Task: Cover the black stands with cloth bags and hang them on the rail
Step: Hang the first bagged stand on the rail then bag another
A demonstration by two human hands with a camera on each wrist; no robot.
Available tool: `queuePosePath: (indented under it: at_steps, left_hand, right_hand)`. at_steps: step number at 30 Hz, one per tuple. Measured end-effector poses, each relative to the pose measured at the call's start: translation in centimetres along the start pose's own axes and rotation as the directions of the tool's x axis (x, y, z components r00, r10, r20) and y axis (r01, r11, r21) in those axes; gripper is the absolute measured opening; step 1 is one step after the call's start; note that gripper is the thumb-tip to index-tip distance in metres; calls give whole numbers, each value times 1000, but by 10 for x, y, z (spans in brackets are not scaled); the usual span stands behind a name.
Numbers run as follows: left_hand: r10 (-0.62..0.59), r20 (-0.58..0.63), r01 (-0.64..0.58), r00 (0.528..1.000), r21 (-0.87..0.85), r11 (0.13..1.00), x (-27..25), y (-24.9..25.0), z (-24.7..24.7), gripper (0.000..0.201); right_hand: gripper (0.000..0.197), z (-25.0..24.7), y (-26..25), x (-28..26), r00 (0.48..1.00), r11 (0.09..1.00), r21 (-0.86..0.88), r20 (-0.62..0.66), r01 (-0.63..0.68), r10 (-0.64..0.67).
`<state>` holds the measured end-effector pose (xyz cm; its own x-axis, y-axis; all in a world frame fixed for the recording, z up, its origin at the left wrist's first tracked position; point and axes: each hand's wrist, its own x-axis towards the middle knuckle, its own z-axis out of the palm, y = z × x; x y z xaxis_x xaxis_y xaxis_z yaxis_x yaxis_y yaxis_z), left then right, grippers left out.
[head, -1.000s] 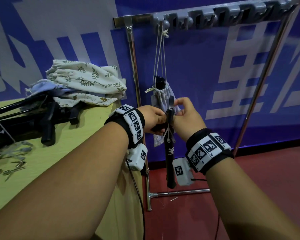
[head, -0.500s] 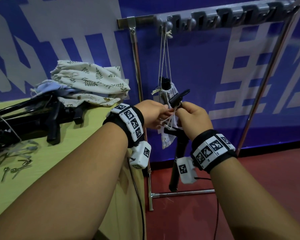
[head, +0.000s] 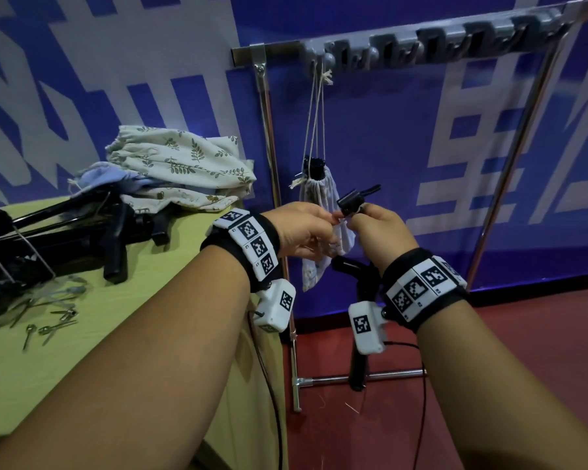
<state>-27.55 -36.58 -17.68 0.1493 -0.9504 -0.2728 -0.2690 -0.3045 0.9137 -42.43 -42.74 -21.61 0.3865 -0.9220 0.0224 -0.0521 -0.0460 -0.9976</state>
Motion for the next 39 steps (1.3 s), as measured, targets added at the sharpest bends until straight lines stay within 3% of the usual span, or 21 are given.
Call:
queuePosePath:
  at_steps: [4, 8, 11, 17, 27, 35, 39]
  left_hand:
    - [9, -92, -19, 996, -109, 994, -12, 12, -5, 31]
    - [42, -105, -55, 994, -122, 991, -41, 33, -15, 22]
    - [70, -153, -91, 986, -130, 987, -66, 45, -29, 22]
    - [133, -270, -182, 954, -164, 970, -120, 61, -62, 27]
    - [156, -338, -219, 928, -155, 963, -216, 61, -108, 22]
    - [129, -399, -199, 908, -137, 970, -257, 42, -149, 23]
    - [97, -430, -176, 898, -147, 973, -273, 31, -160, 23]
  right_hand:
    - [16, -2, -21, -19, 996, 997, 72, 85, 34, -40]
    - [8, 4, -40, -29, 970, 975, 56, 102, 217, -222]
    - [12, 14, -63, -38, 935, 939, 28, 84, 344, -345]
    - [15, 40, -112, -55, 890, 888, -91, 129, 450, -438]
    - [33, 103, -160, -85, 887, 867, -193, 154, 459, -435]
    - [34, 151, -183, -108, 861, 834, -235, 240, 499, -447]
    - [39, 170, -186, -121, 881, 871, -198, 256, 450, -397]
